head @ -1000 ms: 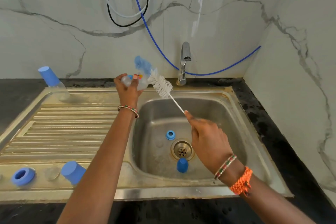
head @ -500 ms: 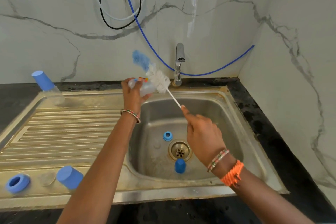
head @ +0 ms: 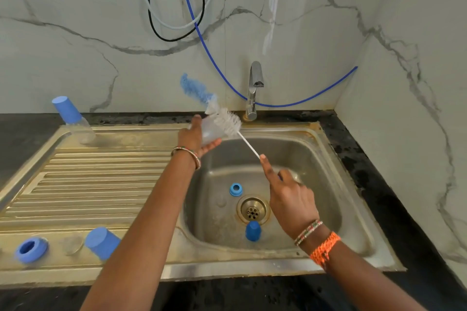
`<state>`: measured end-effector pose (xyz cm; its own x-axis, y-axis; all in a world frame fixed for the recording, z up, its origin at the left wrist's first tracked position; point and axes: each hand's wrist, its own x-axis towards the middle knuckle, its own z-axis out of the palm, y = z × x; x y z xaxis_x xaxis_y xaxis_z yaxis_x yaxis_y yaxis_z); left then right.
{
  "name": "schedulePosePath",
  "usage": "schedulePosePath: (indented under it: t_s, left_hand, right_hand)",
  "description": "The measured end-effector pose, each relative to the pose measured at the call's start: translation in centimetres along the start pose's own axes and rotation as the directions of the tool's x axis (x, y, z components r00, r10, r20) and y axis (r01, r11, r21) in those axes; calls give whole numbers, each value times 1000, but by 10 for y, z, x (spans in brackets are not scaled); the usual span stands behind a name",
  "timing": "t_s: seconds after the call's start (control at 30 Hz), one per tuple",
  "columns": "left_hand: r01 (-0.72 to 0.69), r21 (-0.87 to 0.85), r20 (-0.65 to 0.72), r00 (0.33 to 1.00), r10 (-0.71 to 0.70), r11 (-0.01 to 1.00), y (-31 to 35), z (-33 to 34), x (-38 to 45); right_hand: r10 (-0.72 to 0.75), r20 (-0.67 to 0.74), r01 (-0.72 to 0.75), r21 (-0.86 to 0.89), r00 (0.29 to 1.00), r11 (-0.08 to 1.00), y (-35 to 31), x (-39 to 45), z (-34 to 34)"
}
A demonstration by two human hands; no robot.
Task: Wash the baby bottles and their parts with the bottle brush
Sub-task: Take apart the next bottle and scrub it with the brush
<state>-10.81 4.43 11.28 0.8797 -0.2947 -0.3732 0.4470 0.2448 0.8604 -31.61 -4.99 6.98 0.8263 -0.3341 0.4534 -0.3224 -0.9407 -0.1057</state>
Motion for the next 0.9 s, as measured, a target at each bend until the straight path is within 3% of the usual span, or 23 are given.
schedulePosePath:
  t_s: [0.07,0.27,0.33,0.47,0.67,0.83,0.9]
  left_hand:
    - [33,22,32,999,-34,999,-7,6,-7]
    - [220,-192,163,968,-190,956,33,-24,10]
    - [273,-124,179,952,-249,954,37,-22,9]
    - [271,-31,242,936,-255,962,15,2,-10]
    - [292,-236,187,949,-252,927,41,-34,4]
    - [278,-124,329,917,-225,953,16,-12,-9]
    - [332,-184,358,899,-251,925,18,-11,-9]
  right_hand:
    - [8,-43,-8,-1,999,1000,-3,12,2]
    - [-67,-70,64,-46,995,997,18,-8,2]
    - [-83,-90,78,-60,992,995,20,-9,2]
    - [-94,-192,82,-69,977,994,12,19,7]
    - [-178,-176,165,-83,968,983,33,11,7]
    - [-181,-189,183,-8,965,983,15,27,11]
    - [-189,-207,191,-9,960,981,14,33,12]
